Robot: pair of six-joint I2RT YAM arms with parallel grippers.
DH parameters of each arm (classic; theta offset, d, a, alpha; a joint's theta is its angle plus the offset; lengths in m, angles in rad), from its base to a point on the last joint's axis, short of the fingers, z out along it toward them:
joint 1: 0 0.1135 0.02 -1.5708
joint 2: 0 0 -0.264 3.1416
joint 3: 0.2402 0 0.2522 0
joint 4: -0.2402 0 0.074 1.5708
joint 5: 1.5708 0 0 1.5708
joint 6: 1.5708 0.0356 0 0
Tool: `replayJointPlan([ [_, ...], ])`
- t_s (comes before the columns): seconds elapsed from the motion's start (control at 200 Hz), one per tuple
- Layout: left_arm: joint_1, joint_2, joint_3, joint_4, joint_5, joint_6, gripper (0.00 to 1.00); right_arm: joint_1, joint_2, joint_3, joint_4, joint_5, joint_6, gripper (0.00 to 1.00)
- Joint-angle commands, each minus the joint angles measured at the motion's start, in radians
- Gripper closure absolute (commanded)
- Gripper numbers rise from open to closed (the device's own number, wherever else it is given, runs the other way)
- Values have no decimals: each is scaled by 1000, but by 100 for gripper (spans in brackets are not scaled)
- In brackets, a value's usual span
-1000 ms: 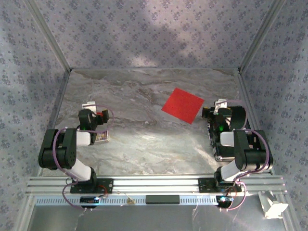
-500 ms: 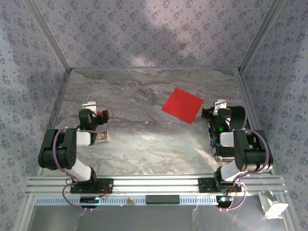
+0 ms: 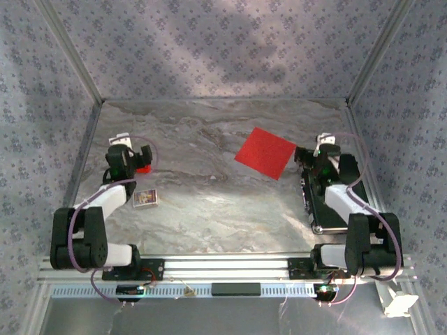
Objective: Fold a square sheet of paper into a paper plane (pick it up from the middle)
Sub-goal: Move the square sheet of paper to the center of the table.
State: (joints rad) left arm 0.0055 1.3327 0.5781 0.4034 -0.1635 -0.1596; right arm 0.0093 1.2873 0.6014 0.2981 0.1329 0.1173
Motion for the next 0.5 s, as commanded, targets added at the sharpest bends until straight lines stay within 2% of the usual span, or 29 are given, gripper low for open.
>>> replayJointPlan([
  [0.0, -2, -50, 78, -208, -48, -201, 0, 5, 4, 213, -407, -50, 304, 1],
  [0.07, 5, -64, 116, -280, 11, -278, 0, 9, 58, 290, -479, -233, 371, 1],
  [0.115, 15, -72, 105, -270, 69, -382, 0, 29, 94, 333, -513, -301, 421, 1],
  [0.185, 25, -69, 62, -183, 246, -463, 0, 68, 147, 381, -549, -302, 474, 1],
  [0.315, 14, -48, 85, -213, 410, -525, 0, 123, 255, 450, -563, -351, 530, 1],
  [0.495, -98, -16, 113, -243, 485, -494, 0, 161, 381, 527, -586, -338, 558, 1],
])
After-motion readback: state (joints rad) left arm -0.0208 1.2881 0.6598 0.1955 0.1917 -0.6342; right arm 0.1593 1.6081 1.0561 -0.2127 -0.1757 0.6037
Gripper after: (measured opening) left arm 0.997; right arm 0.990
